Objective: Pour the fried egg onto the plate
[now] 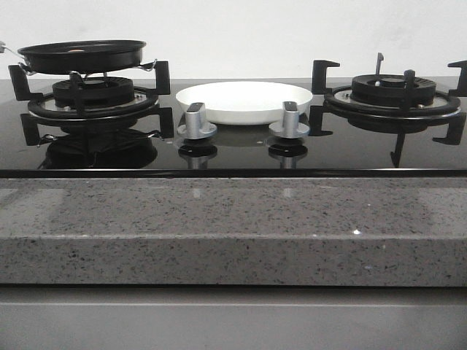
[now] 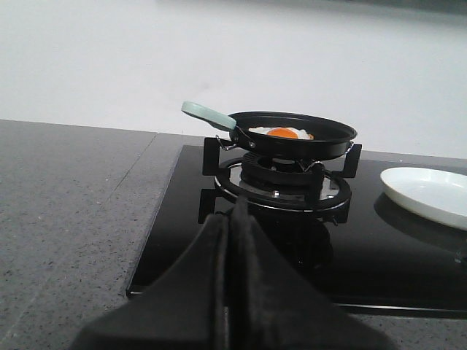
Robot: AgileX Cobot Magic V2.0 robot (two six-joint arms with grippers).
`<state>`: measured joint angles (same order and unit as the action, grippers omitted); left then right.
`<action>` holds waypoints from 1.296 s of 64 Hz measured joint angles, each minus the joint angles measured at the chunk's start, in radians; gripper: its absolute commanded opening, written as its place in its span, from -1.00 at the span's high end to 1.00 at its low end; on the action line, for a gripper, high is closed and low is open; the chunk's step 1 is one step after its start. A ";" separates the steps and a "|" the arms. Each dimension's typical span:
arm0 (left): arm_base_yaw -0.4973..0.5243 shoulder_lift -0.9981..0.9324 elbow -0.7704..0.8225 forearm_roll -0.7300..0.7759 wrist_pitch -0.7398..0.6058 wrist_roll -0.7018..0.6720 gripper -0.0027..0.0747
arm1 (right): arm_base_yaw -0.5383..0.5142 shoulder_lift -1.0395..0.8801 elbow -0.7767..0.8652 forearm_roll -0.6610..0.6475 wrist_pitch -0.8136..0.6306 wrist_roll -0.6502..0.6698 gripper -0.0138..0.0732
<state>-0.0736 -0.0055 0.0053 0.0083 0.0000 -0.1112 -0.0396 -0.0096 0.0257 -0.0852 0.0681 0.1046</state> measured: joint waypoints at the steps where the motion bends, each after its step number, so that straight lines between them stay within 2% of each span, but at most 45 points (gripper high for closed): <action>1: 0.000 0.000 0.000 0.000 0.000 0.000 0.98 | 0.000 0.000 0.000 0.000 0.000 0.000 0.84; 52: 0.000 0.000 0.000 0.000 0.000 0.000 0.98 | 0.000 0.000 0.000 0.000 0.000 0.000 0.84; 65: 0.000 0.000 -0.002 -0.008 -0.058 0.000 0.98 | 0.000 0.000 0.000 0.000 -0.009 0.000 0.84; 74: 0.000 0.000 -0.077 -0.008 0.000 0.000 0.98 | 0.000 0.000 -0.057 0.000 0.058 0.000 0.84; 83: 0.000 0.002 -0.239 -0.008 0.110 0.000 0.98 | 0.000 0.000 -0.193 0.000 0.164 0.000 0.84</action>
<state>-0.0736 -0.0035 -0.2336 0.0000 0.1103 -0.1112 -0.0396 -0.0096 -0.1675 -0.0852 0.2322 0.1046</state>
